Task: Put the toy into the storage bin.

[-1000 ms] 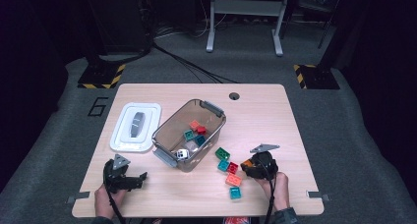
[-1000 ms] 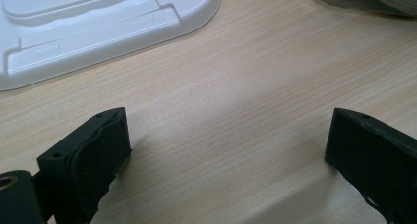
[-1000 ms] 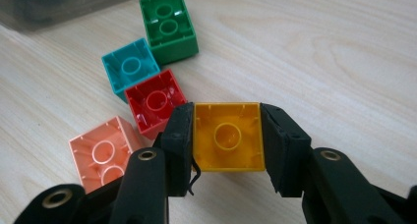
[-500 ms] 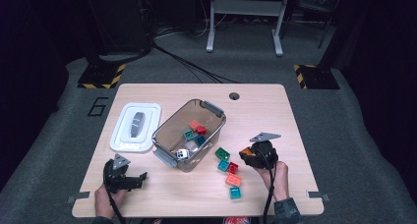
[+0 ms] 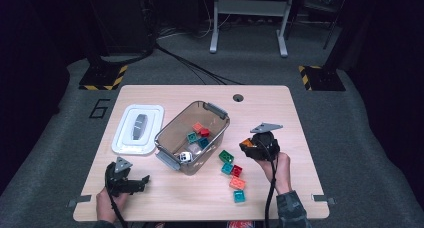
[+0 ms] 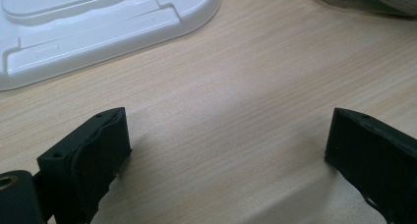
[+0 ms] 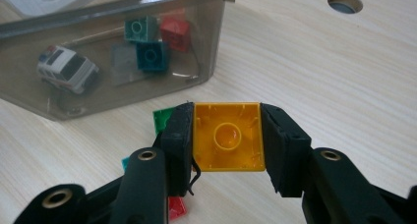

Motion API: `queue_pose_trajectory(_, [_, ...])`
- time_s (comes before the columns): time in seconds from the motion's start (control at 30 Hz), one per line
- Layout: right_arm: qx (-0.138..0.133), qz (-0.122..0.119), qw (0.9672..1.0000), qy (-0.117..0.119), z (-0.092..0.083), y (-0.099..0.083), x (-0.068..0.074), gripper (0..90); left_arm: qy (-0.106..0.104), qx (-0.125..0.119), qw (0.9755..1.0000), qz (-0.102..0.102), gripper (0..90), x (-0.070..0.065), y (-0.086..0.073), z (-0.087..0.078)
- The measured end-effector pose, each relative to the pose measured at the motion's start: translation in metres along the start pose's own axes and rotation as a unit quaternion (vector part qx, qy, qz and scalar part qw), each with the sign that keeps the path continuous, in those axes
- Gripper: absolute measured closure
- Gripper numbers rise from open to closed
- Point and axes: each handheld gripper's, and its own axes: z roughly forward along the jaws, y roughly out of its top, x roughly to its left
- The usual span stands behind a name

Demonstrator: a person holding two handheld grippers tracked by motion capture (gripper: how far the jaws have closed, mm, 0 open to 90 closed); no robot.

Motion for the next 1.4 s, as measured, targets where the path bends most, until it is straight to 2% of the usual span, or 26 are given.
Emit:
queue_pose_trajectory(0.2, [-0.003, -0.013, 0.9999, 0.000, -0.002, 0.015, 0.003, 58.8, -0.003, 0.003, 1.0000, 0.001, 3.0, 0.000, 0.000, -0.001])
queue_pose_trajectory(0.27, [-0.007, -0.009, 0.9999, -0.001, -0.003, 0.021, 0.005, 58.8, 0.000, -0.001, 1.0000, -0.001, 3.0, 0.000, 0.000, 0.000])
queue_pose_trajectory(0.33, [-0.010, -0.021, 0.9997, -0.001, -0.003, 0.026, 0.004, 58.8, -0.001, 0.001, 1.0000, 0.000, 3.0, 0.000, 0.000, 0.000])
queue_pose_trajectory(0.4, [-0.013, -0.017, 0.9998, 0.001, -0.003, 0.031, 0.006, 58.8, -0.004, 0.005, 1.0000, -0.001, 3.0, 0.000, 0.000, -0.001])
queue_pose_trajectory(0.87, [-0.025, -0.047, 0.9986, 0.000, -0.002, 0.071, 0.012, 58.8, 0.001, 0.000, 1.0000, -0.001, 3.0, 0.000, 0.000, 0.000])
queue_pose_trajectory(0.97, [-0.027, -0.054, 0.9982, -0.001, 0.001, 0.079, 0.014, 58.8, -0.001, -0.001, 1.0000, -0.001, 3.0, 0.000, 0.000, 0.000])
queue_pose_trajectory(1.17, [-0.018, -0.055, 0.9983, 0.006, 0.010, 0.091, 0.018, 58.8, -0.001, -0.001, 1.0000, -0.001, 3.0, 0.000, 0.000, 0.000])
queue_pose_trajectory(1.4, [-0.012, -0.068, 0.9976, 0.009, 0.031, 0.100, 0.021, 58.8, -0.001, 0.000, 1.0000, -0.001, 3.0, 0.000, 0.000, 0.000])
